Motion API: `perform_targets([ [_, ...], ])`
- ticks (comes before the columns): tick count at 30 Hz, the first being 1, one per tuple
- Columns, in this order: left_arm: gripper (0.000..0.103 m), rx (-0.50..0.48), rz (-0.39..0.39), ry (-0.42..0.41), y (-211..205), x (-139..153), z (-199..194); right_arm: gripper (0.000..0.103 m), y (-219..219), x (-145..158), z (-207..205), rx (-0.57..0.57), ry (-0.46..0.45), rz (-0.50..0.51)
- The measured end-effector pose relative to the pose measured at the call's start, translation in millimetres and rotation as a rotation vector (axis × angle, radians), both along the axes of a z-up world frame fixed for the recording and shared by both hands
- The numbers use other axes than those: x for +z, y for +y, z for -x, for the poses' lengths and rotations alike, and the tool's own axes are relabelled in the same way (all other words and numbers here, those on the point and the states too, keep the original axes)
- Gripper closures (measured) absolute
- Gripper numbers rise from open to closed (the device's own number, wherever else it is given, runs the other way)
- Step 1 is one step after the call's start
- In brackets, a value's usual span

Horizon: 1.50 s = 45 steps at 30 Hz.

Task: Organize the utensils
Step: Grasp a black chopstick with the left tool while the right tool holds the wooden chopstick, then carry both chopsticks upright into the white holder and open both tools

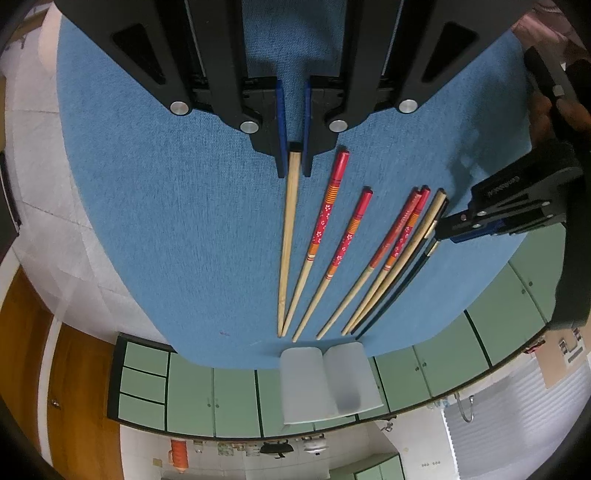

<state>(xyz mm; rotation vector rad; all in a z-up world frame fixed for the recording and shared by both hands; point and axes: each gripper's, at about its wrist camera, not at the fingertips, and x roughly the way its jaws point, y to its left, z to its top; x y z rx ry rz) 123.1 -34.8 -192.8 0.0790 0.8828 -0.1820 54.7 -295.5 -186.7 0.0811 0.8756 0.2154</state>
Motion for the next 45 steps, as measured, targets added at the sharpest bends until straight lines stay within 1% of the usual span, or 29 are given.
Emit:
perform_targets([
  [1,0.096,-0.004,0.006,0.002,-1.6,-0.2,0.1,0.096,-1.0,-0.3,-0.3,-0.001,0.001,-0.008],
  [5,0.096,0.005,0.013,0.001,-1.2,-0.2,0.4,0.096,-4.5,-0.7,-1.5,-0.008,0.005,-0.036],
  [7,0.097,0.013,0.028,0.004,2.2,0.9,0.8,0.096,-4.3,0.0,-1.5,-0.011,0.007,-0.036],
  [9,0.097,0.014,0.026,0.004,4.2,3.6,2.2,0.096,-3.9,1.3,-1.7,-0.010,0.007,-0.031],
  [11,0.097,0.009,0.021,-0.005,6.7,8.9,5.0,0.096,-4.8,3.8,-0.8,-0.011,0.004,-0.029],
  [15,0.097,0.004,0.005,-0.053,13.4,31.5,13.7,0.096,-6.1,15.7,2.3,-0.008,-0.028,-0.019],
  [17,0.097,0.002,0.000,-0.087,15.8,45.1,17.2,0.096,-7.2,26.8,3.6,-0.007,-0.057,-0.015],
  [20,0.097,0.002,0.014,-0.144,20.5,68.1,22.8,0.096,-9.8,43.3,5.0,-0.005,-0.101,-0.012],
  [25,0.097,-0.001,0.033,-0.240,22.9,105.5,26.7,0.096,-18.7,82.1,5.5,-0.010,-0.197,-0.006],
  [29,0.097,-0.001,0.057,-0.305,21.9,133.9,23.0,0.096,-26.9,114.7,-0.8,-0.011,-0.267,-0.036],
  [31,0.097,-0.002,0.067,-0.327,21.2,142.9,18.2,0.096,-30.6,129.0,-6.2,-0.013,-0.296,-0.056],
  [37,0.097,-0.007,0.090,-0.356,18.4,163.2,-0.9,0.096,-36.2,167.6,-27.8,-0.005,-0.355,-0.080],
  [40,0.097,-0.008,0.109,-0.363,17.6,171.6,-13.7,0.096,-36.4,181.5,-40.5,0.008,-0.363,-0.086],
  [45,0.097,-0.008,0.119,-0.365,15.5,178.7,-29.6,0.096,-35.5,198.1,-57.7,0.036,-0.368,-0.083],
])
